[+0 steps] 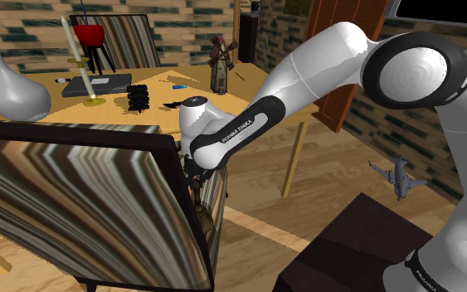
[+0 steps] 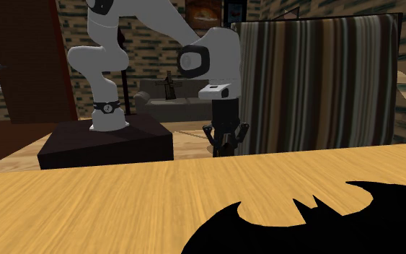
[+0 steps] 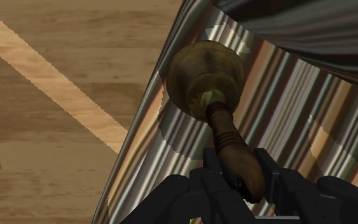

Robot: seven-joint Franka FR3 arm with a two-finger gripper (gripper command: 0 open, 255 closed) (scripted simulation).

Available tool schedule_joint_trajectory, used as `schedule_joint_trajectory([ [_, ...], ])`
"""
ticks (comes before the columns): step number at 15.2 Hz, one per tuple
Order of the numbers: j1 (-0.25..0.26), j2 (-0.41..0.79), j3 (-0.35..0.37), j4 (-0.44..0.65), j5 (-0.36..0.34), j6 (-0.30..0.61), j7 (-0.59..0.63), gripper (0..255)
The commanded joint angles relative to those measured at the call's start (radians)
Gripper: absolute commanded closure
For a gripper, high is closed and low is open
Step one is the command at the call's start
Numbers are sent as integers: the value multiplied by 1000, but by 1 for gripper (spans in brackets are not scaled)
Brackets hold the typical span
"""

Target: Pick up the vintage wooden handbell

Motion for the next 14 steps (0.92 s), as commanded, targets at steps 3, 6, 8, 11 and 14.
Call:
schedule_joint_trajectory([
  [3, -4, -28, 7, -4, 7, -25, -4, 255],
  [6, -8, -55, 14, -4, 15, -51, -10, 255],
  [8, -11, -72, 18, -4, 21, -69, -13, 255],
  [11, -15, -97, 24, -1, 29, -97, -19, 255],
  [14, -19, -121, 30, 4, 37, -125, -24, 255],
])
